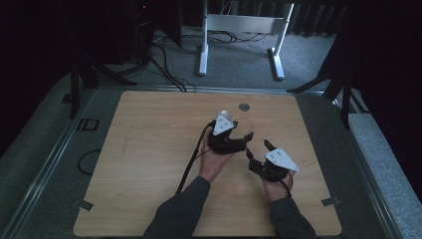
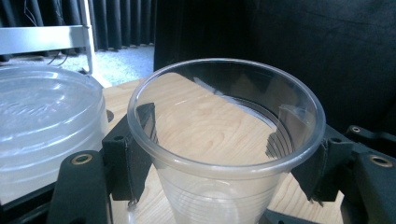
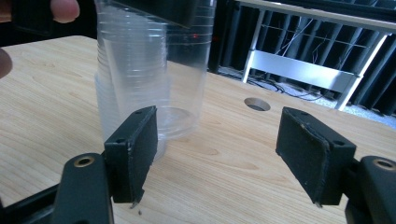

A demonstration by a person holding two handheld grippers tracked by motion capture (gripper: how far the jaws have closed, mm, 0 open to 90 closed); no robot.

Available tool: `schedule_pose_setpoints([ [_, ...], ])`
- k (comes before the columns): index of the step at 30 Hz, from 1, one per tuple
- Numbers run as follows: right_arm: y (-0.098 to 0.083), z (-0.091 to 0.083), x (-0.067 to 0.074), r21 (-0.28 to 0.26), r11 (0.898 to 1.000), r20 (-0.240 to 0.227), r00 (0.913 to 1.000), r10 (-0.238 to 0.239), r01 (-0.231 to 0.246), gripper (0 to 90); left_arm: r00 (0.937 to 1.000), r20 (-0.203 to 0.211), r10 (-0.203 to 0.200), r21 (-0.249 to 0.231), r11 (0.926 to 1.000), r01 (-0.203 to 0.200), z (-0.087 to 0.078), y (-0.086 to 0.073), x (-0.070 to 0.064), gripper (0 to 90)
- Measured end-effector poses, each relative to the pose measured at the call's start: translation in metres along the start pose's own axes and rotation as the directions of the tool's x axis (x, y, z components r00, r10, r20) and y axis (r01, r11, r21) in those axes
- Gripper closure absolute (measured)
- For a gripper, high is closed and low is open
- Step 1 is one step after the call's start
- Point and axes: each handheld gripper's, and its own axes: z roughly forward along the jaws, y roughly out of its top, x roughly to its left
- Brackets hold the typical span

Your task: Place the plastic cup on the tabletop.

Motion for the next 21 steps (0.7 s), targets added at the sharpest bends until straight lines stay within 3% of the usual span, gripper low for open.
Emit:
schedule_pose_setpoints([
  [12, -0.002, -0.001, -0.003, 0.000, 1.000, 0.012, 0.9999, 0.009, -0.009, 29.1, 1.0000, -0.004, 0.000, 0.006, 1.0000, 0.000, -0.005, -0.004, 0.002, 29.9],
  [21, -0.002, -0.001, -0.004, -0.003, 1.000, 0.018, 0.9998, 0.012, -0.012, 29.1, 0.9997, 0.002, 0.024, 0.010, 0.9997, -0.024, -0.015, -0.010, -0.003, 29.8],
])
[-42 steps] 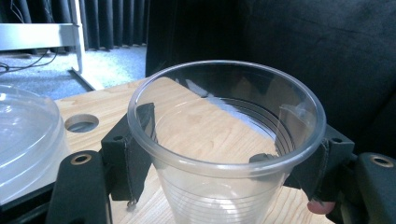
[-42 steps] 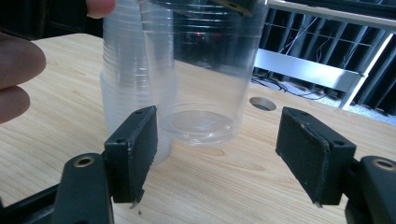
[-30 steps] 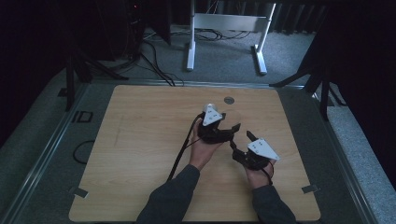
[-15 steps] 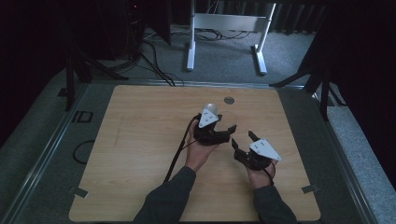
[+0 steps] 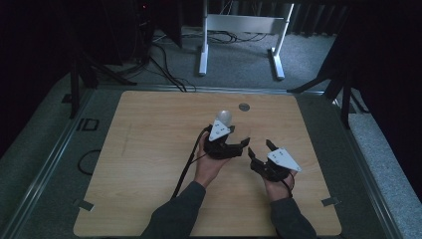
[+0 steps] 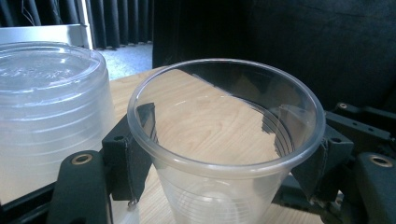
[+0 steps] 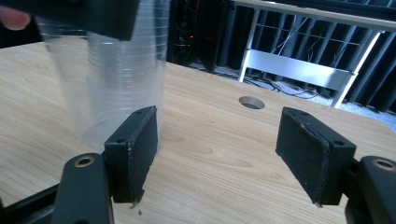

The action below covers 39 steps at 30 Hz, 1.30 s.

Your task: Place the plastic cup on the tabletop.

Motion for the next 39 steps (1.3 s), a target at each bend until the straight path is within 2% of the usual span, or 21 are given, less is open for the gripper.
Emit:
schedule_pose_setpoints([
  [9, 0.000, 0.000, 0.000, 0.000, 1.000, 0.004, 1.0000, 0.003, -0.003, 29.1, 0.9995, -0.011, 0.028, 0.014, 0.9995, -0.028, -0.007, -0.008, -0.001, 29.8],
  [23, 0.000, 0.000, -0.002, -0.002, 1.000, 0.007, 1.0000, 0.006, -0.006, 29.2, 0.9991, -0.021, 0.036, 0.038, 0.9987, -0.035, -0.013, -0.028, -0.002, 29.8],
  [39, 0.000, 0.000, -0.002, 0.001, 1.000, 0.008, 1.0000, 0.006, -0.006, 29.2, 0.9987, -0.020, 0.048, 0.034, 0.9983, -0.047, -0.019, -0.033, -0.003, 29.8],
])
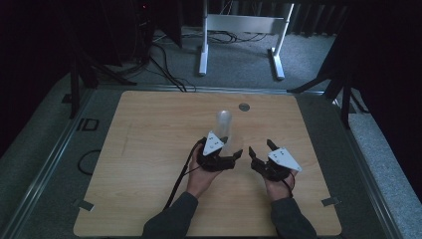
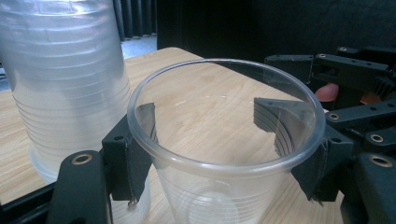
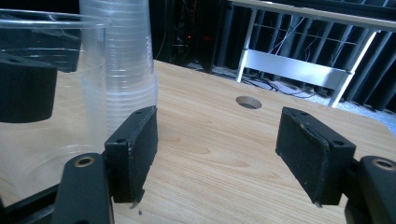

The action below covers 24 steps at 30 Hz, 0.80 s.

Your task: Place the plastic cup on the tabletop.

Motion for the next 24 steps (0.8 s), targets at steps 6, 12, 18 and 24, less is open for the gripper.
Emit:
schedule_pose_setpoints([
  [6, 0.000, 0.000, 0.000, -0.001, 1.000, 0.000, 1.0000, 0.000, 0.000, 29.2, 1.0000, 0.003, 0.000, -0.002, 1.0000, 0.000, -0.002, -0.002, 0.000, 29.8],
  [12, -0.001, 0.000, 0.000, 0.001, 1.000, -0.002, 1.0000, -0.002, 0.002, 29.2, 0.9999, 0.013, 0.001, -0.008, 1.0000, -0.001, -0.005, -0.004, -0.001, 29.8],
  [18, -0.001, 0.001, 0.000, 0.002, 1.000, -0.002, 1.0000, -0.003, 0.003, 29.3, 0.9999, 0.014, 0.000, -0.005, 1.0000, 0.000, -0.005, -0.009, 0.000, 29.8],
  [24, 0.000, 0.000, -0.001, 0.001, 1.000, 0.001, 1.0000, 0.000, 0.000, 29.3, 0.9999, 0.014, 0.002, -0.004, 1.0000, -0.002, -0.005, -0.014, 0.000, 29.8],
])
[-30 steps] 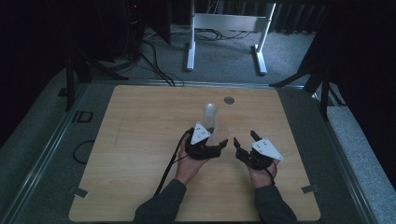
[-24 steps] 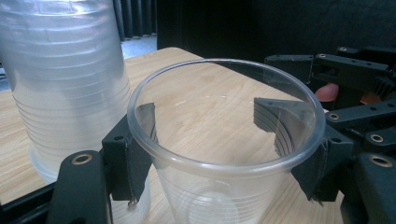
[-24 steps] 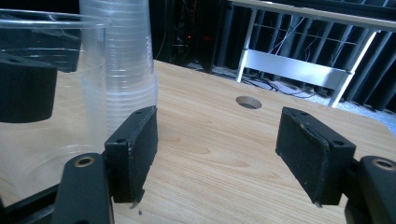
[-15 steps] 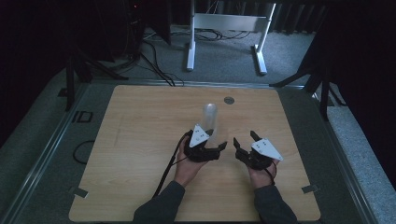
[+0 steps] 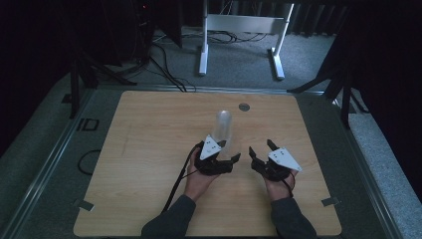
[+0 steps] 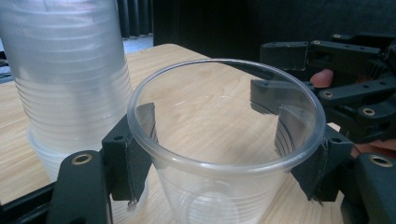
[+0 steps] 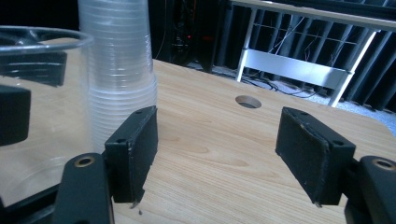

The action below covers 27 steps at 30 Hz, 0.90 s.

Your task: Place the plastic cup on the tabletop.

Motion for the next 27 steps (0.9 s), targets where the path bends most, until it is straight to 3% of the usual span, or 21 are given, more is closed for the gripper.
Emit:
schedule_pose_setpoints([
  [27, 0.000, 0.000, 0.000, 0.000, 1.000, 0.000, 1.0000, -0.001, 0.001, 29.5, 0.9992, -0.040, 0.007, 0.020, 0.9998, -0.006, 0.006, -0.028, 0.008, 29.6],
])
